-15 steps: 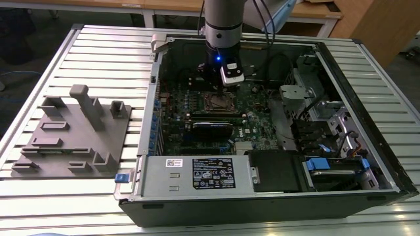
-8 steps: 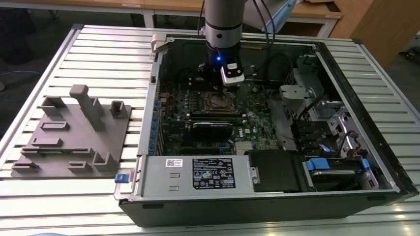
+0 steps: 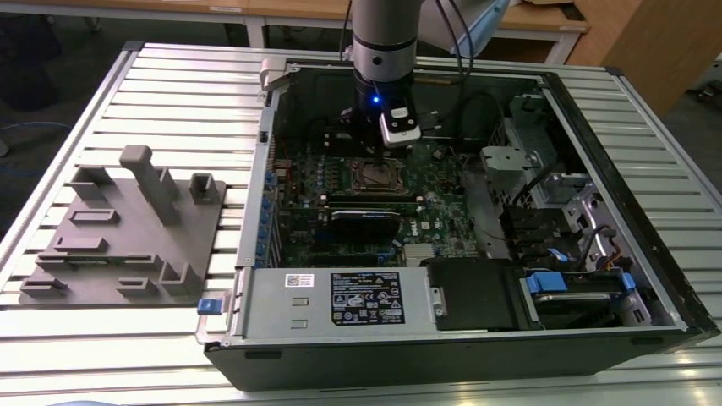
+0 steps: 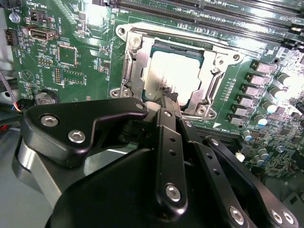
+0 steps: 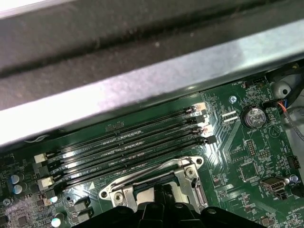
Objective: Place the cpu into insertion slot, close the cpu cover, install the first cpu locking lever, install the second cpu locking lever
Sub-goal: 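Install the first cpu locking lever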
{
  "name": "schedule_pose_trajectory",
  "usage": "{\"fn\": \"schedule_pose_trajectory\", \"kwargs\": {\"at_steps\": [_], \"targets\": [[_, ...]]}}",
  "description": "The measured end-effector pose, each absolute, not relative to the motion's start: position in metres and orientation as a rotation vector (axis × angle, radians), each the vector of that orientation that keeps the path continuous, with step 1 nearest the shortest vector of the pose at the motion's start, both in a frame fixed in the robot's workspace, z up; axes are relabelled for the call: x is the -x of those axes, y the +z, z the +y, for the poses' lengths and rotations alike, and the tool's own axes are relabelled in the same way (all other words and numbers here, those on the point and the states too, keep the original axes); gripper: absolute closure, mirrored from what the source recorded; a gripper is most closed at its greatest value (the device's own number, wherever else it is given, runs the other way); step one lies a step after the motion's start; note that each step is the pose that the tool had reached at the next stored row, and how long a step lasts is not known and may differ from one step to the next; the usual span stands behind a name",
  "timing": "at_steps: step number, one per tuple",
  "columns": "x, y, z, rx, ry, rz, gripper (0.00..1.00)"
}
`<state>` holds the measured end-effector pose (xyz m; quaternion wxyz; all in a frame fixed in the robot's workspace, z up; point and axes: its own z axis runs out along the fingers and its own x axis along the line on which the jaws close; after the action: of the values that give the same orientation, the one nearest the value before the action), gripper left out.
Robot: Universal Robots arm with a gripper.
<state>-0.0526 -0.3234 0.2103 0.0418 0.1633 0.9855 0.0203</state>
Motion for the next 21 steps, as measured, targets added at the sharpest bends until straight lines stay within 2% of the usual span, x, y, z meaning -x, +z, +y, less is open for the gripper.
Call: {"fn": "schedule_pose_trajectory", "kwargs": {"at_steps": [21], "targets": [[0.0526,0.2135,-0.3235,-0.5,0.062,3.016,0.9]]}}
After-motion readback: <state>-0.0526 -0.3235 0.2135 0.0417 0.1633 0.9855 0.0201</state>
